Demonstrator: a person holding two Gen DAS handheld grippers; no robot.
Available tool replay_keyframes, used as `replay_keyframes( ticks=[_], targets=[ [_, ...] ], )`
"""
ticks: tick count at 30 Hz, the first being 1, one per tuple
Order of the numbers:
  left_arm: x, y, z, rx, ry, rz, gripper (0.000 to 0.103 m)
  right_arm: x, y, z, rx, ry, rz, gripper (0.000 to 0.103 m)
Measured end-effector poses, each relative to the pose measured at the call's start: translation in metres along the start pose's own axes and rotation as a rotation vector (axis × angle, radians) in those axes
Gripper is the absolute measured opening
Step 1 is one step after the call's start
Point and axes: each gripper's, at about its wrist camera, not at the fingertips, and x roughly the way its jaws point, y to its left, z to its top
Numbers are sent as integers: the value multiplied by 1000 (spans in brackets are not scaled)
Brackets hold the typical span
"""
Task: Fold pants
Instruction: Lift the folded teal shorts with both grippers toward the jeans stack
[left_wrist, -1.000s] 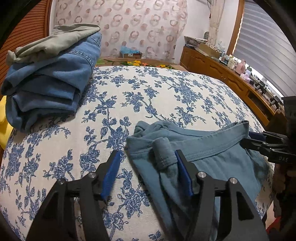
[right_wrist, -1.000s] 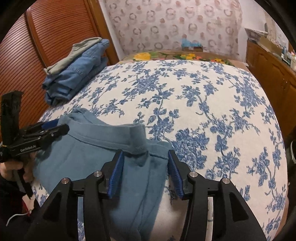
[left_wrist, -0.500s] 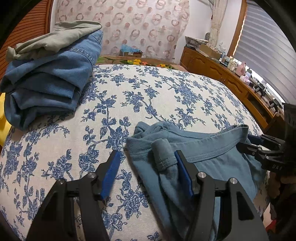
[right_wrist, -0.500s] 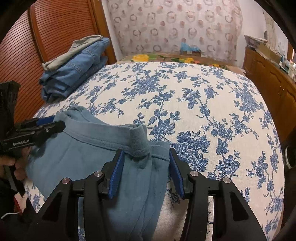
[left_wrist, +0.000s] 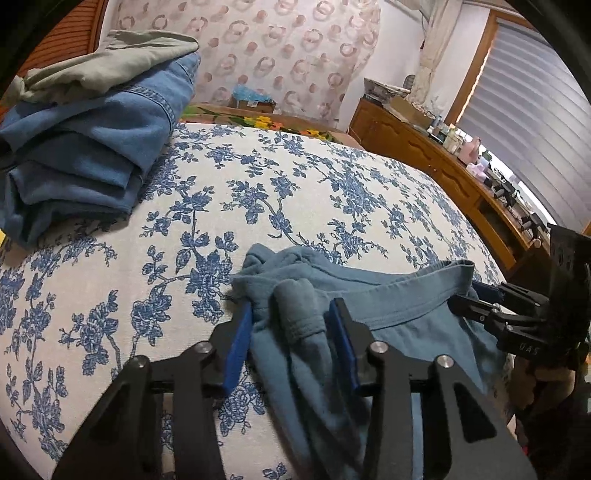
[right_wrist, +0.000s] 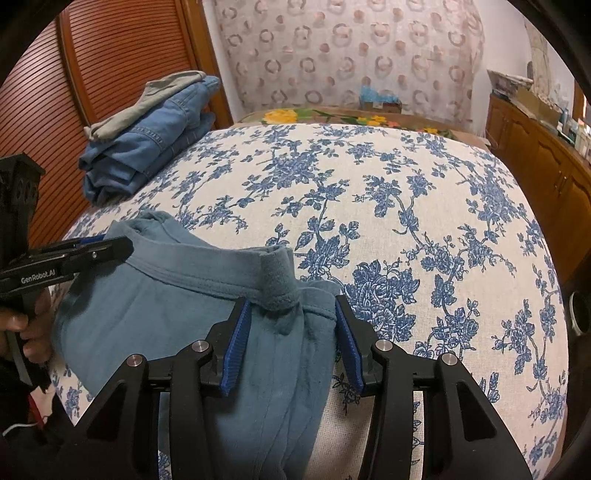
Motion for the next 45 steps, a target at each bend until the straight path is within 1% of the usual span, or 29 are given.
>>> replay_keyframes(
  ticks=[1, 4, 7, 9, 11, 13, 15, 18, 22, 26, 32, 39, 45],
  targets=[
    [-1, 0, 0, 0, -2, -2, 31, 0, 0, 0, 1, 0, 0, 45],
    [-3, -2, -1, 7, -14, -8, 23, 0, 0, 0, 0, 0, 1, 42],
    [-7, -3, -1, 5, -29, -9, 22, 0, 0, 0, 2, -1, 5, 39],
    [-10, -6, -1, 17, -38, -2, 21, -1, -1, -1, 6, -5, 10, 34],
    [-12, -9, 0, 32, -46, 4, 19, -2, -1, -1, 4, -4, 15, 30],
    [-16, -12, 0, 42, -57, 6, 16, -2, -1, 0, 5, -3, 22, 25],
    [-22, -15, 1, 54, -74, 3, 14, -2, 1, 0, 2, 0, 31, 17],
    [-32, -20, 2, 68, -99, -5, 11, -5, 3, 0, 1, -10, 52, 10],
    [-44, -25, 5, 82, -129, -17, 9, -16, 10, 1, -12, -46, 57, 9],
    [-57, -32, 8, 96, -163, -23, 9, -31, 21, 7, -46, -100, 46, 8],
    [-77, -40, 19, 128, -223, -14, 9, -50, 28, 20, -65, -163, 60, 8],
    [-88, -44, 35, 153, -258, -2, 8, -66, 31, 39, -82, -221, 56, 8],
    [-94, -39, 48, 162, -269, 6, 8, -73, 34, 57, -96, -255, 64, 8]
  ],
)
